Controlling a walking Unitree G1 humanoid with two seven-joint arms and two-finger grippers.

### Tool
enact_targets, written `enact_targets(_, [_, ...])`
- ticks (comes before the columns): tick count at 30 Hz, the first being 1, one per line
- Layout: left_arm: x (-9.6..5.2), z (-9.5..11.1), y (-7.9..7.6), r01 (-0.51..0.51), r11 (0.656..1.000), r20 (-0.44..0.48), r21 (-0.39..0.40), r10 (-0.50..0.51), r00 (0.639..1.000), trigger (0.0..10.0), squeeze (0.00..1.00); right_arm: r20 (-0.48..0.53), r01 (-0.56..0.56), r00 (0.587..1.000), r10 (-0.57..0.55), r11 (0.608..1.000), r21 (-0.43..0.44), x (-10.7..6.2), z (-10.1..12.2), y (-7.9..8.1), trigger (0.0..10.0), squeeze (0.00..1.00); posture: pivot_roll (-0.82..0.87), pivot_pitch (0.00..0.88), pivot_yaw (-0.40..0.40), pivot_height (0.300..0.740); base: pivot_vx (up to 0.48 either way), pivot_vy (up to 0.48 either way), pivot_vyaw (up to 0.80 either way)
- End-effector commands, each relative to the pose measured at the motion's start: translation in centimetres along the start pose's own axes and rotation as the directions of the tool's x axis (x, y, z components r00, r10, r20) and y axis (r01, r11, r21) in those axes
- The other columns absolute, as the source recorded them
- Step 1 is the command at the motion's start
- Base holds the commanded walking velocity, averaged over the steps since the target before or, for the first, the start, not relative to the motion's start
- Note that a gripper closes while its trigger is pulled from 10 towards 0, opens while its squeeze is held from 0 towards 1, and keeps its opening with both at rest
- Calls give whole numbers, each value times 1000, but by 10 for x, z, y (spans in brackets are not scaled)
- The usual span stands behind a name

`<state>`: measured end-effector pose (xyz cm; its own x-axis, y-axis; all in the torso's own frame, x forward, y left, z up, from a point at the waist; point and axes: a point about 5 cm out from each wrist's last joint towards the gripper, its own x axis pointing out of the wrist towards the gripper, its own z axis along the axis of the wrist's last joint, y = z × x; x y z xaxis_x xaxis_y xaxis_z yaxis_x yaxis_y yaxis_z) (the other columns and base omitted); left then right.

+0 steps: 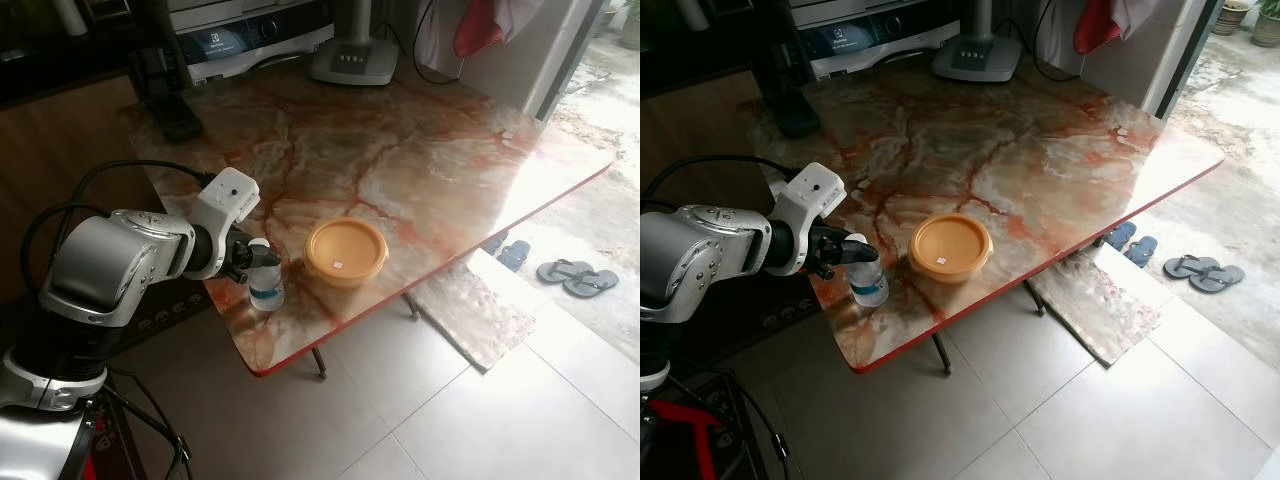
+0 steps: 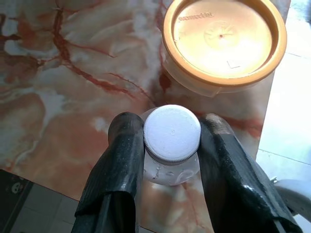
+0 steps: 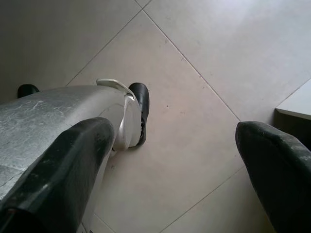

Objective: Restocking fridge

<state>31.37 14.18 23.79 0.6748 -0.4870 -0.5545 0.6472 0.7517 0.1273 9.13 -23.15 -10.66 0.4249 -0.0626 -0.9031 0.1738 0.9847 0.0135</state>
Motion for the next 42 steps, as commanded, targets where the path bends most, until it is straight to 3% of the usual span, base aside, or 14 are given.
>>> enact_targets(1, [-4, 2, 9, -80, 997, 23, 20, 80, 997, 0, 0, -26, -14, 1000, 14, 1000, 6, -1, -7, 3, 10000, 0, 122, 83, 16, 740, 0, 0, 0])
enact_targets(12, [-33, 14, 52, -334, 942, 105, -37, 336, 936, 0, 0, -29, -14, 999, 14, 1000, 10, -1, -9, 4, 10000, 0, 115, 78, 25, 740, 0, 0, 0])
enact_targets(17, [-53, -23, 90, -519, 851, 13, -81, 521, 853, 0, 0, -33, -19, 999, 19, 1000, 8, -1, -11, 4, 10000, 0, 117, 73, 28, 740, 0, 0, 0])
enact_targets(18, [-58, -29, 97, -568, 820, -1, -65, 569, 822, 8039, 0, -34, -19, 999, 19, 1000, 6, -1, -11, 4, 10000, 0, 118, 70, 28, 740, 0, 0, 0])
enact_targets(19, [-63, -38, 106, -615, 786, -20, -68, 615, 788, 10000, 0, -36, -19, 999, 19, 1000, 6, -1, -12, 4, 10000, 0, 118, 63, 30, 740, 0, 0, 0])
enact_targets(21, [-71, -58, 120, -697, 715, -56, -58, 695, 717, 10000, 0, -38, -18, 999, 18, 1000, 4, -2, -12, 4, 10000, 0, 118, 59, 29, 740, 0, 0, 0])
enact_targets(23, [-74, -65, 124, -718, 694, -64, -53, 715, 696, 10000, 0, -39, -18, 999, 18, 1000, 4, -2, -13, 4, 10000, 0, 118, 59, 29, 740, 0, 0, 0])
enact_targets(24, [-75, -90, 131, -744, 660, -116, -101, 735, 668, 10000, 0, -41, -20, 999, 20, 1000, 1, -2, -13, 4, 10000, 0, 115, 60, 27, 740, 0, 0, 0])
enact_targets(28, [-67, -131, 129, -753, 652, -156, -86, 738, 656, 10000, 0, -42, -22, 999, 22, 1000, 2, -2, -14, 4, 10000, 0, 118, 65, 28, 740, 0, 0, 0])
enact_targets(31, [-48, -172, 116, -693, 663, -134, -283, 688, 713, 10000, 0, -44, -20, 999, 20, 1000, -1, -2, -15, 3, 10000, 0, 117, 79, 16, 740, 0, 0, 0])
enact_targets(34, [-34, -200, 102, -654, 674, -139, -344, 652, 745, 10000, 0, -46, -20, 999, 19, 1000, -6, -3, -15, 2, 10000, 0, 126, 84, 11, 740, 0, 0, 0])
enact_targets(38, [-16, -243, 81, -650, 622, -189, -437, 643, 742, 10000, 0, -45, -24, 999, 23, 1000, -17, -3, -14, 2, 10000, 0, 120, 89, 3, 740, 0, 0, 0])
enact_targets(39, [-8, -262, 67, -645, 571, -194, -507, 654, 732, 10000, 0, -41, -23, 999, 22, 1000, -13, -3, -14, 2, 10000, 0, 92, 89, 2, 740, 0, 0, 0])
enact_targets(42, [1, -287, 45, -687, 565, -259, -458, 654, 711, 10000, 0, -36, -17, 999, 16, 1000, -5, -3, -13, 0, 10000, 0, 85, 93, 1, 740, 0, 0, 0])
